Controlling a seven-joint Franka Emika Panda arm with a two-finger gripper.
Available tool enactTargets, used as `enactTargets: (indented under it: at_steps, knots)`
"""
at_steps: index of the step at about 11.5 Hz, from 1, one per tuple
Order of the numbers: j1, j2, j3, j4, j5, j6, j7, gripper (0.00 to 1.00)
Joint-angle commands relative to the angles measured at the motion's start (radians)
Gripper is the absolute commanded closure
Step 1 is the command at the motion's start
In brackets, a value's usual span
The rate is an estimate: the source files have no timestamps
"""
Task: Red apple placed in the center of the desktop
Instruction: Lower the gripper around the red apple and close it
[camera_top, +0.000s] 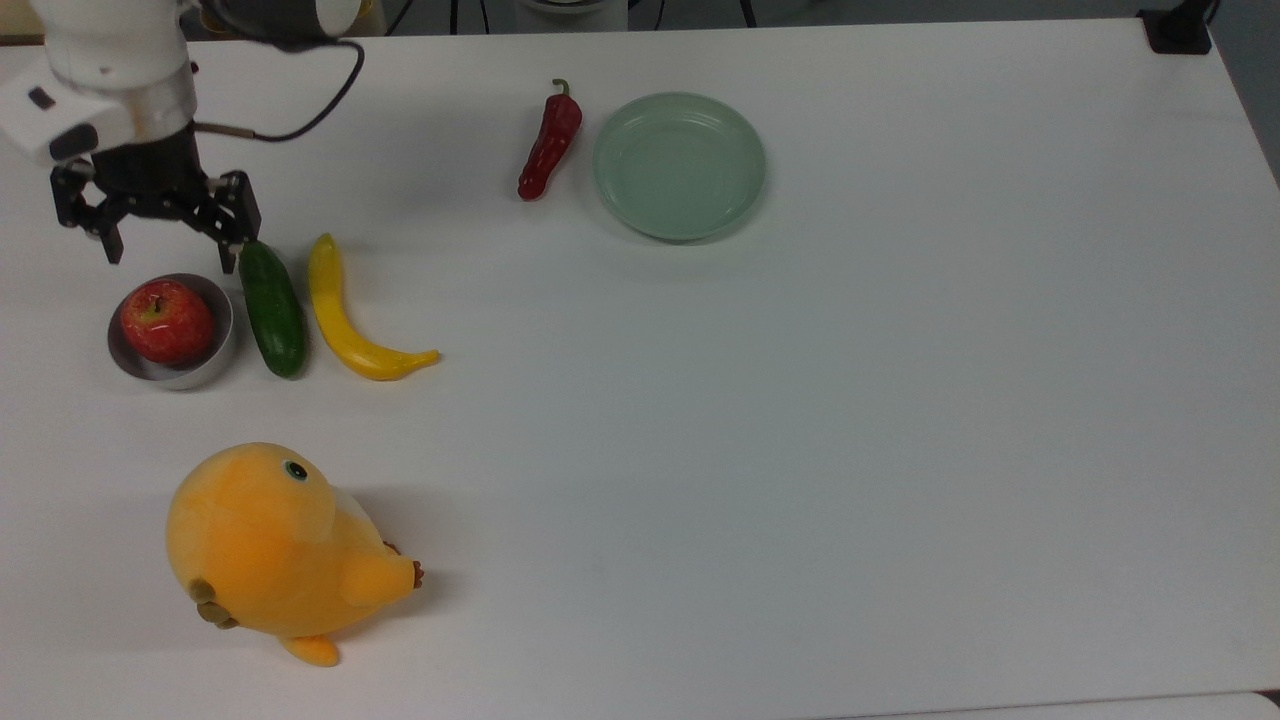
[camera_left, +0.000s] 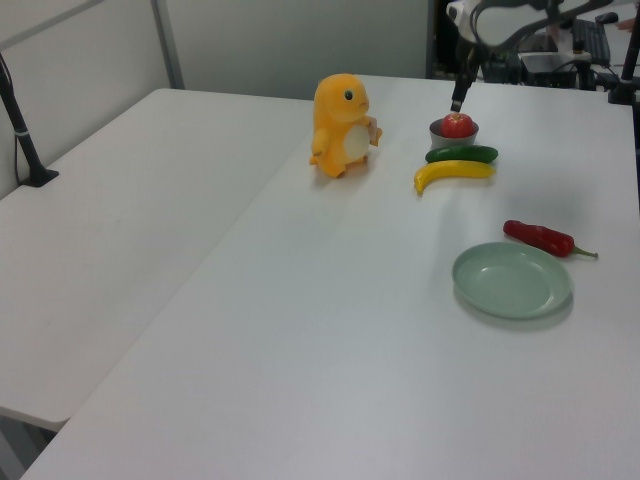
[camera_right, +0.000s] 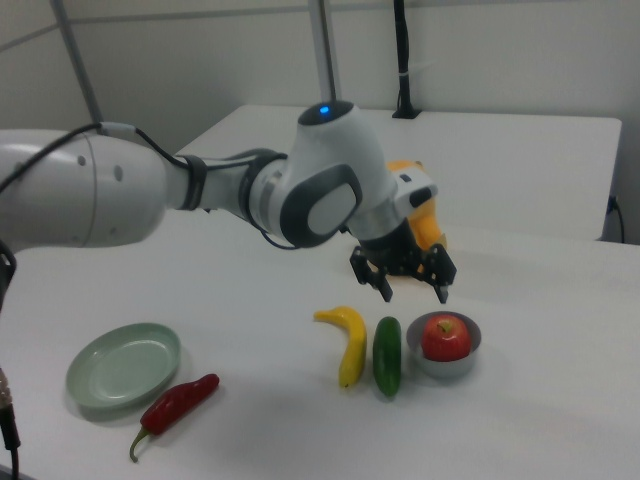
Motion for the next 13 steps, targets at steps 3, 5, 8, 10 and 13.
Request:
enactTargets:
  at_steps: [3,5,8,10,13]
  knots:
    - [-0.02,0.099,-0.006,0.008,0.0,0.136,-0.037,0.0]
    - [-0.02,0.125,-0.006,0.007,-0.006,0.178,-0.037,0.0]
    - [-0.02,0.141,-0.006,0.007,-0.03,0.197,-0.037,0.0]
    - [-0.027,0.141,-0.006,0.005,-0.081,0.197,-0.039,0.04]
    - [-0.027,0.141,-0.006,-0.009,-0.105,0.197,-0.057,0.37]
